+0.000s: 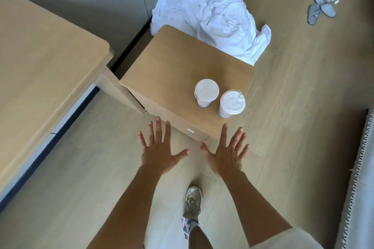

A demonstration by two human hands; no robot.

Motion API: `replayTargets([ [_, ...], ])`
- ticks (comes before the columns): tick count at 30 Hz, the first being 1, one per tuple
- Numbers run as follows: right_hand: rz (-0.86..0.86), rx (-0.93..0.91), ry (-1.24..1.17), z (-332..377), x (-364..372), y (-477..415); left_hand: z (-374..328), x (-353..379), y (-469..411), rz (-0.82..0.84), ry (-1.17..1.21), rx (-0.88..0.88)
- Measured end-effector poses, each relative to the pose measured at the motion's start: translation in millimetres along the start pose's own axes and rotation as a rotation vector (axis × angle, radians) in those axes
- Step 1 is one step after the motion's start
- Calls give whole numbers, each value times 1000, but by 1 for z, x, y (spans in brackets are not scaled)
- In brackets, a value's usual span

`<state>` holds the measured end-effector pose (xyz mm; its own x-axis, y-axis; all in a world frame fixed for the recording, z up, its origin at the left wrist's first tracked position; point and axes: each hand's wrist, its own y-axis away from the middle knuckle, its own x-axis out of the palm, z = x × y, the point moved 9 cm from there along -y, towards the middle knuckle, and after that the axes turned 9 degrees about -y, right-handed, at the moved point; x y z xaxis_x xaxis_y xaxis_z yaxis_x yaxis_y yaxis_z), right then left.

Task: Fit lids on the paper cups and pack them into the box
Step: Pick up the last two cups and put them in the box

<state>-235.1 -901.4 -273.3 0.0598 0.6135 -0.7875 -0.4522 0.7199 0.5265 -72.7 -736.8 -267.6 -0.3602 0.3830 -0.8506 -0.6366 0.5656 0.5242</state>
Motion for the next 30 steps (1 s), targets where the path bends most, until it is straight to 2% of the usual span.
replayTargets([
  [8,22,-233,108,130,-24,96,100,-60,99,-94,15,-140],
  [15,18,-536,235,273,21,203,258,-75,214,-203,82,-317],
  [25,72,-914,372,447,132,398,476,-20,416,-314,287,-691],
  [30,112,-1111,397,512,199,481,544,29,497,-352,387,-856],
])
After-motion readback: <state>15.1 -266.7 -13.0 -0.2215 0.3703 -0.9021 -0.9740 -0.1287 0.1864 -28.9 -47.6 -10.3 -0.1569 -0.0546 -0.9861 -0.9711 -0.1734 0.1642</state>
